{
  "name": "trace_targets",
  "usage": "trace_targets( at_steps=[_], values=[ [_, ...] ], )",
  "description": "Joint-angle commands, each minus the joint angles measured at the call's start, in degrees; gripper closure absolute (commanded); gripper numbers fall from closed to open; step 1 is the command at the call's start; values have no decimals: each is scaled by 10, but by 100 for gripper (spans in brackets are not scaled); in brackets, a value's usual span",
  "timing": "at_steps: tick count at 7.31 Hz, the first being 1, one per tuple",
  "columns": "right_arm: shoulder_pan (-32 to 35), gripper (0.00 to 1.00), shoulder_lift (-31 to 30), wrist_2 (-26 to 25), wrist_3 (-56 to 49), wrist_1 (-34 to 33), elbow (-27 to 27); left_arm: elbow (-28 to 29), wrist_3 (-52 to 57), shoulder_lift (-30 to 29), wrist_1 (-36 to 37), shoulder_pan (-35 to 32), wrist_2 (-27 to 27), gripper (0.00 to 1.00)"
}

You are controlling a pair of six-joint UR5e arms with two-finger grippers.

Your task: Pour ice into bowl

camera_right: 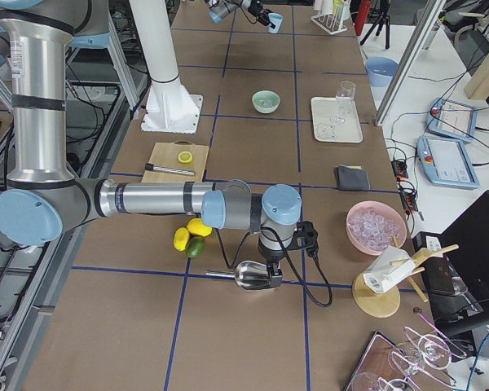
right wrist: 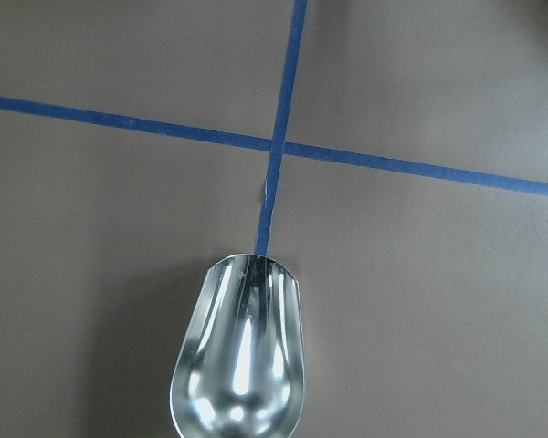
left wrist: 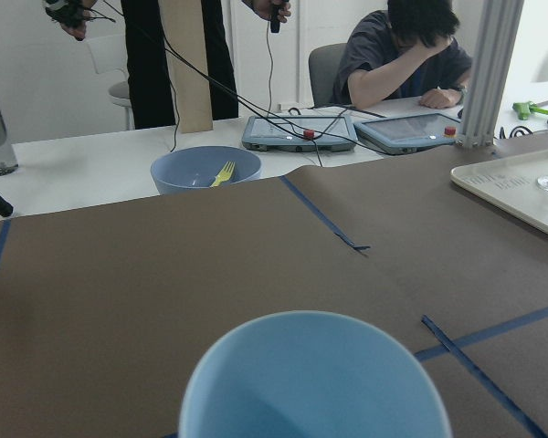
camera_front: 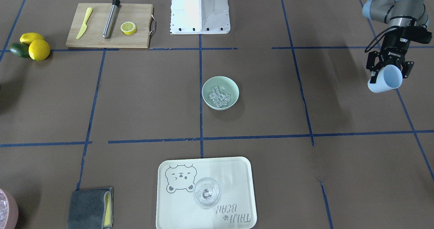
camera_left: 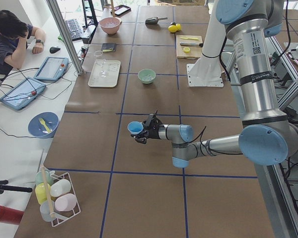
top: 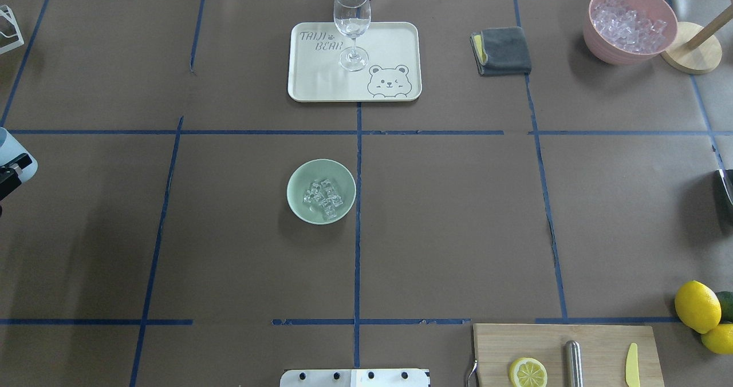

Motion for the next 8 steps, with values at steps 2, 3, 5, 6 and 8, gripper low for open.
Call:
trace_targets(
  at_steps=[2,3,5,6,8],
  values=[
    [0,0,-1,1,0,0,0,2,-62,-4,37,20,46,100],
    [0,0,-1,1,0,0,1,2,-67,-8,47,38,64,100],
    [0,0,0,1,0,0,1,2,-94,-14,70,96,149,100],
    [0,0,0,1,0,0,1,2,-96,-22,90,118,185,100],
    [0,0,1,0,0,0,0,49,-96,-53,95,157,260,100]
  ],
)
